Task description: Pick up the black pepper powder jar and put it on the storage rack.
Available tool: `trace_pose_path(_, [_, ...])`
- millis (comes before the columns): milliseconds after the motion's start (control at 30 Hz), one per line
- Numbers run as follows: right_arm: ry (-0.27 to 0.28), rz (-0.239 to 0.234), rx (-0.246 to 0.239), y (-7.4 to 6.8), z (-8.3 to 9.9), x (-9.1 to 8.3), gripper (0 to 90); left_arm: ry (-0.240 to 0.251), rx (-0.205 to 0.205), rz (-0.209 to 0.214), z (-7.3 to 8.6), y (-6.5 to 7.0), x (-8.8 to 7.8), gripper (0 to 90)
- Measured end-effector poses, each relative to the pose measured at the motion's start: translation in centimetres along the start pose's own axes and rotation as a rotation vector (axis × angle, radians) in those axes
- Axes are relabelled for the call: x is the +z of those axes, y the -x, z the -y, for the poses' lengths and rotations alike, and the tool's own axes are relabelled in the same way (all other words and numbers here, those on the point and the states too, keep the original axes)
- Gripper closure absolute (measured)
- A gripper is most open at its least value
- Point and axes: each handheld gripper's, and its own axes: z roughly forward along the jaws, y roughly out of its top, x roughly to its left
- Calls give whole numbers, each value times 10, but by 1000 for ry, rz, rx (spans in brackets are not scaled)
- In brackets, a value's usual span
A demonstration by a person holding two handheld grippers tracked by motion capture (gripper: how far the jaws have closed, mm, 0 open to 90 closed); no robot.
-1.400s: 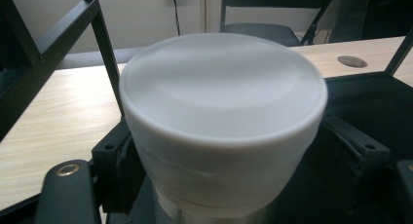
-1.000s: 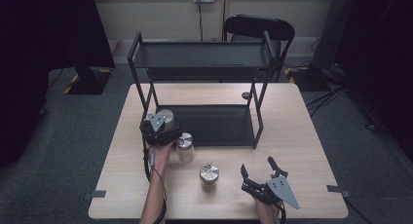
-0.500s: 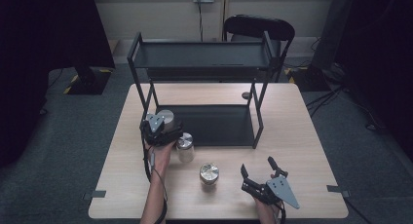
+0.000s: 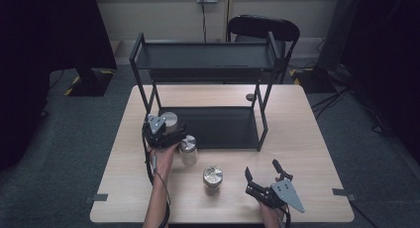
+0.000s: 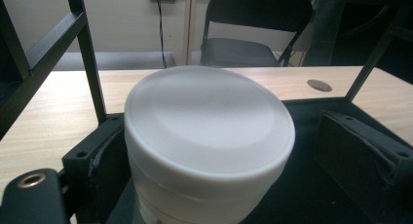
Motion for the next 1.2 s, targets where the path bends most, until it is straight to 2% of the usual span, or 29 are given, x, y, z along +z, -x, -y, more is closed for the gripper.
trace_pose_path(233, [0, 1, -2, 0, 0, 0, 33, -8, -2, 3, -5, 1, -3, 92])
trace_pose_path(367, [0, 1, -2, 0, 0, 0, 33, 6, 8, -22, -4, 6, -7, 79])
trace_pose_path(400, [1, 1, -3, 0, 0, 0, 33, 16, -6, -27, -4, 6, -9, 57])
trace_pose_path(533, [0, 1, -2, 0, 0, 0, 33, 26, -3, -19, -4, 3, -12, 67])
trace_pose_path(767, [0, 2, -2, 0, 0, 0, 33, 51, -1, -17, -8, 7, -19, 55])
trace_pose_path(967, [0, 2, -3, -1, 0, 0, 33, 64, 10, -14, -4, 9, -23, 43])
trace_pose_path(1100, [-1, 2, -4, -1, 0, 0, 33, 84, 28, -10, -1, 10, -26, 29])
trace_pose_path(1200, [0, 3, -3, -1, 0, 0, 33, 110, 23, 2, 3, 11, -31, 26])
